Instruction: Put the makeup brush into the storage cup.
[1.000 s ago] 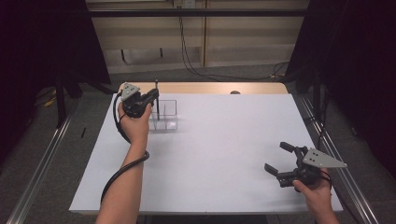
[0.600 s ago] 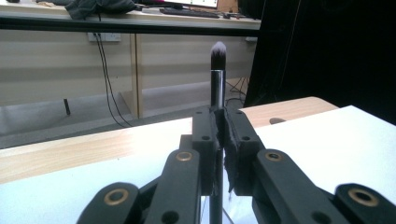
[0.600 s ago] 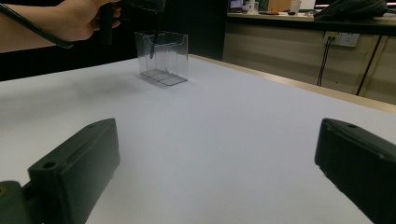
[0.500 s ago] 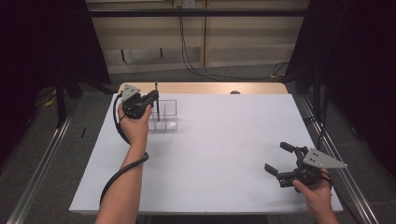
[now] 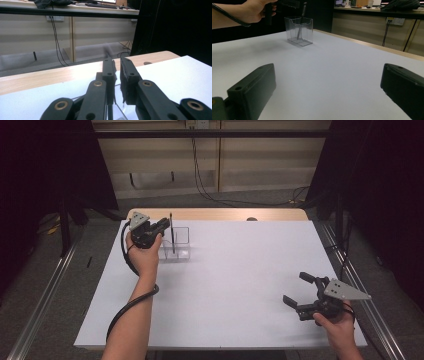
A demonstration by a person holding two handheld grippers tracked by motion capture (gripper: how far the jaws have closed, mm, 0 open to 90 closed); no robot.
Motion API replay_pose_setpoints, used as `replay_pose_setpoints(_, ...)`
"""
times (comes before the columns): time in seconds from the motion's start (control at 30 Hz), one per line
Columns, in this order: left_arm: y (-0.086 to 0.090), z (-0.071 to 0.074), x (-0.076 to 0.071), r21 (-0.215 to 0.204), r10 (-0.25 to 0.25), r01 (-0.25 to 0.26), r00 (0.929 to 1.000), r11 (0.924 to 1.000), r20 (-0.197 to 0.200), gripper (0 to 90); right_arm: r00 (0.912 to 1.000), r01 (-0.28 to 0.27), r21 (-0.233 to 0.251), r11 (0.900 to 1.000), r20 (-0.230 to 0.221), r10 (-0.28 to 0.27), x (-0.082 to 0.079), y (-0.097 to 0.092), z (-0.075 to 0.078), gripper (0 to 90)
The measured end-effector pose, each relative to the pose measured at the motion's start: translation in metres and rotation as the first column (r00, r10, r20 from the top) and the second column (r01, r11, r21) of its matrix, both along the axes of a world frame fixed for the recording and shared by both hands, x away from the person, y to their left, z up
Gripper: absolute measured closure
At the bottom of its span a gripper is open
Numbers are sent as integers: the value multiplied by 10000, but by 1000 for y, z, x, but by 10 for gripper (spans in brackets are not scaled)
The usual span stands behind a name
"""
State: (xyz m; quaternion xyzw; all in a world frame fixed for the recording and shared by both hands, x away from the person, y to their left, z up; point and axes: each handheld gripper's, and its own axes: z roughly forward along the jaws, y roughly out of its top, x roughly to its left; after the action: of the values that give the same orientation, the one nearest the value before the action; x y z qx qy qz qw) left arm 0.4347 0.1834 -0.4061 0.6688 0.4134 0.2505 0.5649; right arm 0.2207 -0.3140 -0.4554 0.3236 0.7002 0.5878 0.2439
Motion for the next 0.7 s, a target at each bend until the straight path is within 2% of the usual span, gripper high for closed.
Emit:
replay_pose_setpoints(0.2, 0, -2, -1, -212, 0, 2, 10000, 9998, 53, 694, 10000, -17, -1, 10000, 5, 17, 0, 0, 0, 0)
replay_pose_setpoints(0.3, -1, -2, 0, -132, -126, 127, 9999, 9998, 81, 595, 10000, -17, -1, 10000, 9, 17, 0, 1, 0, 0)
replay_pose_setpoints(0.7, -5, -2, 0, -190, -445, 444, 9990, 9988, -25, 395, 10000, -18, -9, 10000, 8, 18, 0, 0, 0, 0)
